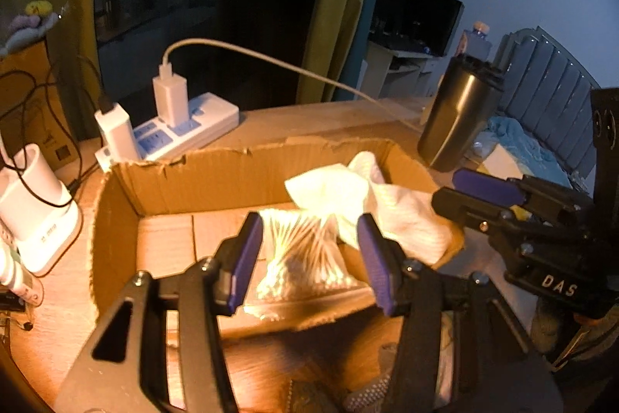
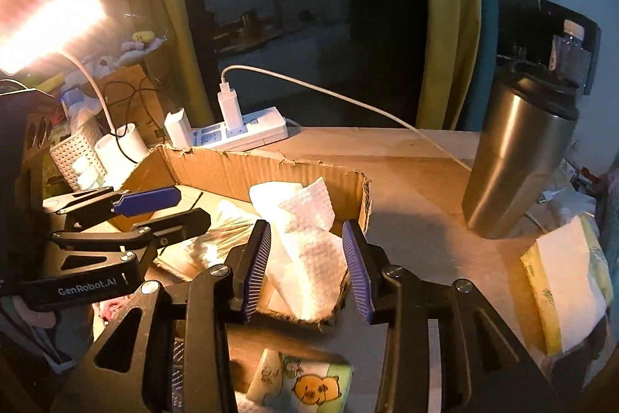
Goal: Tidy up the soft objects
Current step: 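Open both tools and withdraw them from the cardboard box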
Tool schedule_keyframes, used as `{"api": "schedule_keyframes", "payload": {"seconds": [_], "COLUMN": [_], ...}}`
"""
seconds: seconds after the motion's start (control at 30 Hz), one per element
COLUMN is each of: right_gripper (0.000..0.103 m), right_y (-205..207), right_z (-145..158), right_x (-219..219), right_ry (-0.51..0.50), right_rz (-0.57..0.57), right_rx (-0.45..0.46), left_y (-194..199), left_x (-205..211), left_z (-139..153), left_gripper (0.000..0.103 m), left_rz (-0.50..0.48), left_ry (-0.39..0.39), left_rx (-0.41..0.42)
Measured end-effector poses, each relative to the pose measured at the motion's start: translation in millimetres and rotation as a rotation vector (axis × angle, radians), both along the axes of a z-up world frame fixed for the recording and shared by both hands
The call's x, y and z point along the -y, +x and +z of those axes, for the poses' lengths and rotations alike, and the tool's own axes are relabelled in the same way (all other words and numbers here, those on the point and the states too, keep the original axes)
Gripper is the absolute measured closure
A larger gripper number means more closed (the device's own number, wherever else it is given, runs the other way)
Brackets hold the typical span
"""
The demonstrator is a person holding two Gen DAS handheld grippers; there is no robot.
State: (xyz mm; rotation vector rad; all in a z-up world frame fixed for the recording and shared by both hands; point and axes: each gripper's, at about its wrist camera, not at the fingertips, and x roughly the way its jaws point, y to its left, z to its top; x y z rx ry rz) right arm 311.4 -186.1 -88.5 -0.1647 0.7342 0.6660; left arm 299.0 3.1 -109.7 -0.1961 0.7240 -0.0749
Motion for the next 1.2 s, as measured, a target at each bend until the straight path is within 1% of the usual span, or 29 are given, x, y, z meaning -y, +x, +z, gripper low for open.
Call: {"api": "schedule_keyframes", "payload": {"seconds": [0.07,0.13,0.2,0.27,0.57,0.73,0.77,0.87,1.2], "right_gripper": [0.061,0.058,0.052,0.05,0.049,0.048,0.048,0.048,0.047], "right_y": [-5,-12,-18,-25,-53,-72,-76,-86,-117], "right_z": [4,10,13,18,36,46,47,49,53], "right_x": [2,4,5,6,10,15,16,19,25], "right_ry": [0.003,0.006,0.003,0.001,-0.002,-0.001,-0.001,-0.003,-0.01], "right_rz": [-0.003,-0.007,-0.012,-0.016,-0.033,-0.044,-0.046,-0.055,-0.073], "right_rx": [0.008,0.018,0.026,0.035,0.068,0.088,0.088,0.09,0.108], "left_y": [-5,-10,-18,-25,-61,-82,-86,-98,-137], "left_x": [0,1,2,3,4,-4,-6,-12,-32], "left_z": [5,9,14,20,41,48,49,51,53], "left_gripper": [0.051,0.051,0.051,0.05,0.05,0.049,0.048,0.025,0.024], "left_rz": [0.002,0.003,0.002,0.0,0.002,0.015,0.018,0.028,0.068], "left_ry": [0.003,0.006,0.008,0.013,0.038,0.042,0.043,0.035,0.012], "left_rx": [0.011,0.021,0.035,0.05,0.112,0.133,0.135,0.15,0.176]}}
